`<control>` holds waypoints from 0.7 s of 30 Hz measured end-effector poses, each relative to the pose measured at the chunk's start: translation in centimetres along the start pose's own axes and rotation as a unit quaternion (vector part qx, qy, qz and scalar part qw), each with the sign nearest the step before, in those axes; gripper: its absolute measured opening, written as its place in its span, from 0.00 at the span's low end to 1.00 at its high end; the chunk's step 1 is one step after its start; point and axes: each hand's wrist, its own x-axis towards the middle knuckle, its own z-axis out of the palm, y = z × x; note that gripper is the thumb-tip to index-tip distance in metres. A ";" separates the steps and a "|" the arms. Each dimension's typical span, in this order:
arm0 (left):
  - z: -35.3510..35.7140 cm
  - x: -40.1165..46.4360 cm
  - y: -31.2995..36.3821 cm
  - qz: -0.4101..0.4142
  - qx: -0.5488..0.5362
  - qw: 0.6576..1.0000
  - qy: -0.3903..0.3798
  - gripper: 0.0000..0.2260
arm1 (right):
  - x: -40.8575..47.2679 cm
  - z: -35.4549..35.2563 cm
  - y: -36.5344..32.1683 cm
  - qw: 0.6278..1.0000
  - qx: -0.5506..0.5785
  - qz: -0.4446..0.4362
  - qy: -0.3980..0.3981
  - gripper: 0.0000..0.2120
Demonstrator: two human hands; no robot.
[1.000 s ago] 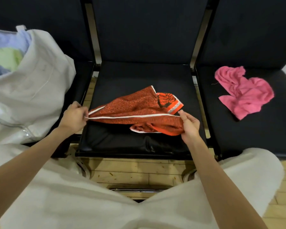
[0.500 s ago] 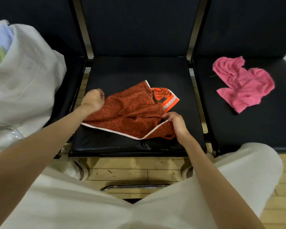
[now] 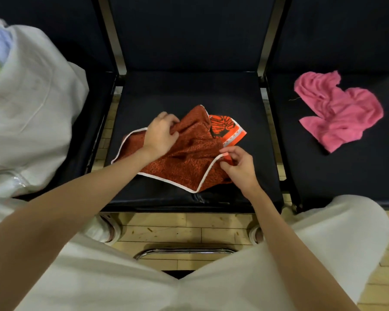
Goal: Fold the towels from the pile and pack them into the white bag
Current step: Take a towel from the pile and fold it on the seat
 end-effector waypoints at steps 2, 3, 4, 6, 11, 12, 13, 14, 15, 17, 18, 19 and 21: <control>0.2 -1.6 0.5 0.064 -0.015 0.997 -0.037 0.12 | -0.1 0.1 0.2 1.000 0.000 -0.004 0.001 0.12; 0.3 -2.4 0.6 0.083 -0.025 0.993 -0.084 0.12 | -0.2 0.1 0.3 1.000 -0.001 -0.004 0.001 0.12; 0.5 -3.1 0.5 0.091 -0.036 0.985 -0.141 0.13 | -0.2 0.1 0.4 1.000 -0.002 -0.005 0.002 0.12; 0.6 -4.0 0.1 0.090 -0.057 0.968 -0.227 0.12 | -0.2 0.1 0.6 1.000 -0.002 -0.005 0.003 0.11; 0.0 -2.6 -0.4 0.042 -0.082 0.991 -0.095 0.09 | -0.2 0.3 0.4 1.000 0.003 0.000 0.004 0.11; 0.0 -1.8 -0.5 0.036 -0.071 0.995 -0.068 0.09 | -0.2 0.3 0.4 1.000 0.005 0.001 0.003 0.11; 0.0 -0.9 -0.6 0.030 -0.055 0.997 -0.051 0.10 | -0.3 0.4 0.4 1.000 0.007 0.003 0.002 0.11; 0.2 0.1 -0.7 0.021 -0.038 0.998 -0.044 0.11 | -0.3 0.3 0.3 1.000 0.010 0.006 0.002 0.12; 0.4 1.0 -0.9 0.008 -0.019 0.999 -0.048 0.11 | -0.4 0.3 0.4 1.000 0.012 0.009 0.001 0.12; 1.0 3.0 -1.3 -0.035 0.011 0.996 -0.079 0.12 | -0.5 0.1 0.6 1.000 0.015 0.014 0.001 0.11; 1.4 3.9 -1.5 -0.062 0.019 0.993 -0.097 0.13 | -0.5 0.0 0.7 1.000 0.015 0.018 0.003 0.11; 1.7 4.6 -1.7 -0.090 0.022 0.989 -0.114 0.13 | -0.5 -0.1 0.9 1.000 0.016 0.022 0.008 0.10; 2.3 5.5 -2.1 -0.130 0.013 0.982 -0.137 0.14 | -0.4 -0.2 1.3 0.999 0.009 0.020 0.025 0.08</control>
